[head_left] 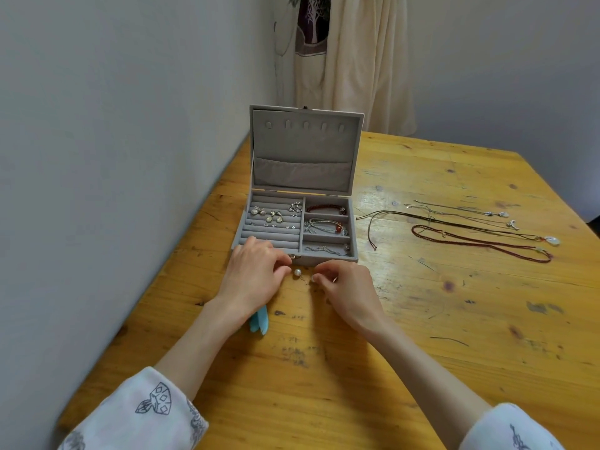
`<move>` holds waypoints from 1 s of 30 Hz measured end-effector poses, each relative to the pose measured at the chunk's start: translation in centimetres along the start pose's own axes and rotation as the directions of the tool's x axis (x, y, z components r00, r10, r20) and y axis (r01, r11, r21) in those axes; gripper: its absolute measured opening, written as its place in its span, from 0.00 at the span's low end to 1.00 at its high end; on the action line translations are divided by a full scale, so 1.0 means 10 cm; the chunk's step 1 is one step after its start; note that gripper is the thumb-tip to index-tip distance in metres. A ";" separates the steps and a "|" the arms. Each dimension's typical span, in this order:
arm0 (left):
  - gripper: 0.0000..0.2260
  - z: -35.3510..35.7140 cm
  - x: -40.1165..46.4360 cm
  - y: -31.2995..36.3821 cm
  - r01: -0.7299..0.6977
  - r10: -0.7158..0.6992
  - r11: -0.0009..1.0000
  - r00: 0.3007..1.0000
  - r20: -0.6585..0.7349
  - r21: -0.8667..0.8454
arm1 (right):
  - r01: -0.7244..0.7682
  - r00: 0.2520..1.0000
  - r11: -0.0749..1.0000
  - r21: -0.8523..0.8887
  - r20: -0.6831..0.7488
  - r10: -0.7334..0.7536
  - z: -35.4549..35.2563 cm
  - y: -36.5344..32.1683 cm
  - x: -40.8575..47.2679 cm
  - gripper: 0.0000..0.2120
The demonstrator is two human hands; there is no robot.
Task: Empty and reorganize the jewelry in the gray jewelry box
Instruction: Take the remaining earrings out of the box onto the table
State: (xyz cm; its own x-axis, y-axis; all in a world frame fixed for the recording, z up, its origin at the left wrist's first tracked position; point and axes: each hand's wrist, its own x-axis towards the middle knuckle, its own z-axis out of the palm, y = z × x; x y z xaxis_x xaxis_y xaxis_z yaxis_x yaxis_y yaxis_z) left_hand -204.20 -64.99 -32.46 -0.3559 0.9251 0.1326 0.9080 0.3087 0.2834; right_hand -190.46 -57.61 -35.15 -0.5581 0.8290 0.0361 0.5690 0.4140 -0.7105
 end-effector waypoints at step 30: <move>0.11 0.19 0.05 0.05 -0.057 0.061 0.997 0.997 -0.054 0.059 | 0.049 0.998 0.986 -0.159 -0.042 -0.057 0.11 0.00 0.05 0.11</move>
State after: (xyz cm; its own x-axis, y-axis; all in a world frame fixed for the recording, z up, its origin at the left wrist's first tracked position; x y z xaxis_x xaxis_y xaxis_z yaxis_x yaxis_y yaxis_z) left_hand -203.53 -63.94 -34.07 -0.3116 0.9289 0.2003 0.9383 0.2676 0.2189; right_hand -191.38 -57.64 -35.94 -0.5636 0.8193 0.1058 0.6295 0.5088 -0.5872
